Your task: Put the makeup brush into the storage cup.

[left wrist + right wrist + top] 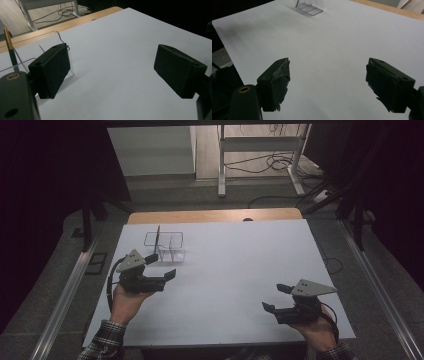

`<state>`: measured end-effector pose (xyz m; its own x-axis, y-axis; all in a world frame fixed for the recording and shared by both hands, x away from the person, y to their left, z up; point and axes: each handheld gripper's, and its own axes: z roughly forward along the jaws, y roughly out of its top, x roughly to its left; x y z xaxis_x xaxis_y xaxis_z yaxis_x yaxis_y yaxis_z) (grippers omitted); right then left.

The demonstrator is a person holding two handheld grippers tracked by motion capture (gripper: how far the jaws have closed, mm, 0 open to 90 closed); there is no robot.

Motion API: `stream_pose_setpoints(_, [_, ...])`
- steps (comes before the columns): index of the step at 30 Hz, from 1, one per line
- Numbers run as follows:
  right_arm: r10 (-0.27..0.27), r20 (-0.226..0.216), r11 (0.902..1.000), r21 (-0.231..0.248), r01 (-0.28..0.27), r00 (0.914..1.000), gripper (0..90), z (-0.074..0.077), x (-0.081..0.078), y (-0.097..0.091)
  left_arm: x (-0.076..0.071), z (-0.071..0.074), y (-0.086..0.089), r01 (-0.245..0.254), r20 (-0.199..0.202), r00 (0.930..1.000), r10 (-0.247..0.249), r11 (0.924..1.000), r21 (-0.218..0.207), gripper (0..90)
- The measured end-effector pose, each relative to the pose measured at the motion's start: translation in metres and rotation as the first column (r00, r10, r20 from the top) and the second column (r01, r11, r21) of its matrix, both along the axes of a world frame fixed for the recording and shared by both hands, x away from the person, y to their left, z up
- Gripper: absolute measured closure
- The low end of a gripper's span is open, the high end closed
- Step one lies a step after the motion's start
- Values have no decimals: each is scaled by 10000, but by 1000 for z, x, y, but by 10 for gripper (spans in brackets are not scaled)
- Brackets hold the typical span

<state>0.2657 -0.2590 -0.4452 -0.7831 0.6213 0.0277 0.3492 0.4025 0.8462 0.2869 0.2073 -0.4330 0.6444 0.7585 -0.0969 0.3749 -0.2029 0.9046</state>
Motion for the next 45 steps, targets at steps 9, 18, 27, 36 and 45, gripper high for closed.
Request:
stream_pose_setpoints(9, [4, -4, 10000, -37, -4, 10000, 200, 0, 0, 0, -10, 3, 2, -71, 30, 10000, 71, 10000, 35, 100])
stream_pose_setpoints(18, [3, 1, 10000, -56, -3, 10000, 200, 0, 0, 1, -19, 5, 3, -26, 4, 10000, 26, 10000, 82, 81])
stream_pose_setpoints(27, [2, 3, 10000, -62, -2, 10000, 200, 0, 0, 1, -28, 5, 5, 18, -35, 10000, -18, 9999, 118, 80])
stream_pose_setpoints(36, [-8, 2, 10000, -61, 8, 10000, 200, 0, 0, 1, -36, 6, 5, 86, 1, 10000, -86, 9999, 118, 79])
stream_pose_setpoints(45, [-2, -9, 10000, -46, 2, 10000, 200, -1, 0, 1, -43, 4, 5, 163, -2, 9999, -163, 9999, 31, 78])
